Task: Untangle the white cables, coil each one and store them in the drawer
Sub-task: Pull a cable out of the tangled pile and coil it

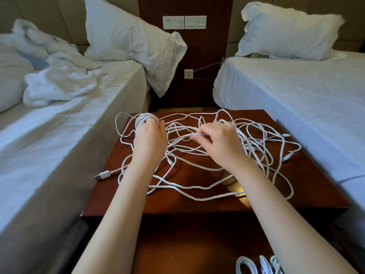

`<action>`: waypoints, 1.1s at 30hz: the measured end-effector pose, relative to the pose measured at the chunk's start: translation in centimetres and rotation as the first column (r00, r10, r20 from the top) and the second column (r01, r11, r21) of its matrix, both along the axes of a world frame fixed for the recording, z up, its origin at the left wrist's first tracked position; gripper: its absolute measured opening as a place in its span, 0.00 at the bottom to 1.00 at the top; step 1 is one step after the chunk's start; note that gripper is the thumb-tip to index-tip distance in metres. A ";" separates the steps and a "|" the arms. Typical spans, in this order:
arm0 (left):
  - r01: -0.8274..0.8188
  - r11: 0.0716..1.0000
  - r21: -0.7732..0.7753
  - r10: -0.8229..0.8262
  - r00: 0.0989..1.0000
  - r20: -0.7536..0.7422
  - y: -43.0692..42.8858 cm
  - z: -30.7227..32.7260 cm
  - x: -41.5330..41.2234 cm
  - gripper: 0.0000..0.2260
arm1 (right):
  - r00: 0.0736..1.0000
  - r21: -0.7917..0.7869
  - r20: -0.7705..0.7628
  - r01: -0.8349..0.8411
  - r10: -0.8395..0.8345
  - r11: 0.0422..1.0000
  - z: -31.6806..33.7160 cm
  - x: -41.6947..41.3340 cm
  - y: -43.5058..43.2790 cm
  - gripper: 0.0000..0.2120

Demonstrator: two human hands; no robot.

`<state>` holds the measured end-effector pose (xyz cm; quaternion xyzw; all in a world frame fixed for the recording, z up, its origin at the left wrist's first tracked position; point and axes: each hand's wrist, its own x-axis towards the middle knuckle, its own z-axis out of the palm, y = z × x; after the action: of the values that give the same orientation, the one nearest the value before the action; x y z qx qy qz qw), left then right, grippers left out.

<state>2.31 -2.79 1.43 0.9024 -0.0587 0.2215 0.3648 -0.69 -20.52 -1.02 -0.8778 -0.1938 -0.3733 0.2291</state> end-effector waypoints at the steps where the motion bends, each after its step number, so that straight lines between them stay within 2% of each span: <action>1: 0.033 0.999 0.040 -0.031 0.998 -0.051 -0.2 0.0 0.1 0.13 | 0.999 0.017 0.034 0.002 -0.002 1.000 0.0 0.0 -0.2 0.15; 3: 0.083 0.988 0.132 -0.065 0.989 -0.134 -0.7 0.1 -0.1 0.11 | 0.997 0.047 0.073 -0.001 -0.002 0.999 0.1 0.0 -0.5 0.15; 6: 0.148 0.962 0.229 -0.109 0.979 -0.173 -1.3 0.5 -1.0 0.11 | 0.991 0.078 0.131 0.003 -0.014 0.997 0.2 0.0 -0.7 0.15; 8: 0.272 0.958 0.093 -0.243 0.939 -0.242 -1.3 0.6 -1.3 0.14 | 0.984 0.093 0.177 0.022 -0.038 0.995 0.4 0.1 -0.8 0.15; 10: 0.391 0.905 -0.168 -0.425 0.850 -0.311 -1.3 0.7 -1.6 0.15 | 0.975 0.112 0.214 0.036 -0.060 0.993 0.6 0.1 -0.9 0.15; 12: 0.424 0.846 -0.323 -0.521 0.785 -0.334 -1.4 1.1 -2.2 0.18 | 0.972 0.136 0.229 0.028 -0.059 0.990 0.6 0.1 -1.0 0.15; 15: 0.496 0.769 -0.402 -0.630 0.695 -0.347 -1.8 1.5 -2.8 0.23 | 0.975 0.174 0.218 -0.010 -0.028 0.985 0.6 0.3 -1.0 0.17; 18: 0.580 0.684 -0.442 -0.728 0.575 -0.373 -1.6 1.8 -3.0 0.23 | 0.983 0.195 0.183 -0.023 -0.014 0.981 0.5 0.4 -1.2 0.17; 23: 0.652 0.492 -0.576 -0.870 0.385 -0.307 -0.7 2.1 -3.0 0.20 | 0.998 0.209 0.057 -0.038 0.027 0.977 0.6 -0.4 -0.8 0.18; 26: 0.636 0.374 -0.675 -0.926 0.290 -0.240 -0.2 2.3 -2.8 0.19 | 0.991 0.300 -0.075 -0.080 0.107 0.951 0.8 -0.9 -0.1 0.20; 30: 0.585 0.230 -0.778 -0.971 0.191 -0.144 -0.2 2.6 -2.8 0.19 | 0.980 0.363 -0.065 -0.154 0.190 0.919 0.9 -1.1 0.6 0.13; 33: 0.509 0.095 -0.856 -0.994 0.102 -0.049 -0.1 2.8 -2.7 0.18 | 0.986 0.260 -0.024 -0.151 0.162 0.954 1.1 -1.1 0.7 0.18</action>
<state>-0.38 -2.90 4.20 0.5053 -0.3526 -0.3557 0.7027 -1.80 -19.79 0.07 -0.8308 -0.2076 -0.3561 0.3740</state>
